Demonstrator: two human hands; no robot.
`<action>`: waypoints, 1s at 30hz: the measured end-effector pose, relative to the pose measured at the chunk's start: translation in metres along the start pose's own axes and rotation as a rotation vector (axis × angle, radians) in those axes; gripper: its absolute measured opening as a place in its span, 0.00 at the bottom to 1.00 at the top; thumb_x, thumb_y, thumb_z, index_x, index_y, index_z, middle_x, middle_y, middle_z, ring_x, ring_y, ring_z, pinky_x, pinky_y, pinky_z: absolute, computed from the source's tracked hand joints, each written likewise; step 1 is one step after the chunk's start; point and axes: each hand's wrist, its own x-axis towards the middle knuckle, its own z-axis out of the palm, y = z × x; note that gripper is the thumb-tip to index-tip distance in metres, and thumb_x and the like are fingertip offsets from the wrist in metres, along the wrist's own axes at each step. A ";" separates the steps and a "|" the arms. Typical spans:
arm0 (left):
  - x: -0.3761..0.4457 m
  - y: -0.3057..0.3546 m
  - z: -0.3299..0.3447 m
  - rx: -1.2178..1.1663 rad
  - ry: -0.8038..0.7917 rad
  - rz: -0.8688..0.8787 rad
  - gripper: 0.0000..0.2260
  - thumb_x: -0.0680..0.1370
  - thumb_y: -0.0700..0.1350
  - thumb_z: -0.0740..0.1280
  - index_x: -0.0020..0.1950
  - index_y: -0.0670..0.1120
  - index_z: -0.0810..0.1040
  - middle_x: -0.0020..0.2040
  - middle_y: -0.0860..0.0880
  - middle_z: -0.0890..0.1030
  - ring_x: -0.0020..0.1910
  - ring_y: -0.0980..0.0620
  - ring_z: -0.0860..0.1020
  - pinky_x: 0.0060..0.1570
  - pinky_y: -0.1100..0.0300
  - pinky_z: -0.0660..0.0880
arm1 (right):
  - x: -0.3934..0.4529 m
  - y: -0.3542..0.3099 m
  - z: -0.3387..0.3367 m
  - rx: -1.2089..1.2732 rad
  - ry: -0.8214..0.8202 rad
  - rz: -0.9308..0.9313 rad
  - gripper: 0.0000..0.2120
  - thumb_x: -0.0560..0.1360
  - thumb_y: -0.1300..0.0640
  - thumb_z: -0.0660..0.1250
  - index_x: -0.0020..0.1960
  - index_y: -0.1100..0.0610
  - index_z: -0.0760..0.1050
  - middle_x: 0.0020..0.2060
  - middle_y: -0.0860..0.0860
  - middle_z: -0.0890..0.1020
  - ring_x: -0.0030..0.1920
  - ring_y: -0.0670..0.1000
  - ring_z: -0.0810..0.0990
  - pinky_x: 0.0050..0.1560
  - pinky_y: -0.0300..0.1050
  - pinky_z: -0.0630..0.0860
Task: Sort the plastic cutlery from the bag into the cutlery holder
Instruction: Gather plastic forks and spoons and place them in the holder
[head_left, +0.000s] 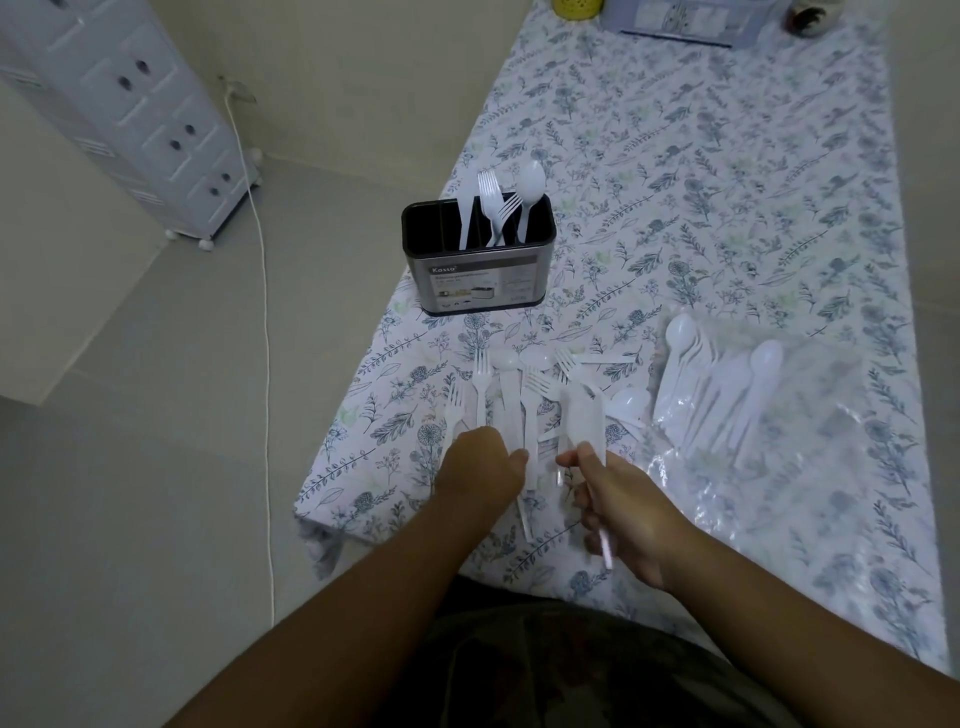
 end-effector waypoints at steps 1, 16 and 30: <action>-0.003 -0.002 -0.001 -0.024 -0.003 -0.010 0.15 0.77 0.56 0.66 0.42 0.44 0.77 0.38 0.48 0.79 0.38 0.48 0.79 0.38 0.56 0.76 | 0.000 0.001 -0.001 -0.035 0.019 -0.009 0.17 0.83 0.44 0.61 0.55 0.56 0.80 0.30 0.51 0.70 0.26 0.48 0.67 0.26 0.42 0.66; -0.053 0.008 -0.017 -0.199 -0.081 0.241 0.06 0.78 0.49 0.69 0.47 0.47 0.81 0.38 0.54 0.79 0.35 0.60 0.76 0.32 0.66 0.71 | 0.008 0.002 0.006 0.145 -0.096 -0.006 0.11 0.81 0.54 0.69 0.58 0.60 0.77 0.46 0.59 0.83 0.47 0.59 0.83 0.48 0.54 0.83; -0.044 -0.002 -0.006 -0.101 0.092 0.208 0.04 0.79 0.46 0.63 0.49 0.47 0.72 0.43 0.50 0.75 0.41 0.52 0.74 0.38 0.58 0.70 | 0.007 0.007 -0.004 0.161 -0.160 0.088 0.04 0.80 0.68 0.61 0.52 0.65 0.74 0.42 0.62 0.80 0.33 0.55 0.78 0.38 0.51 0.78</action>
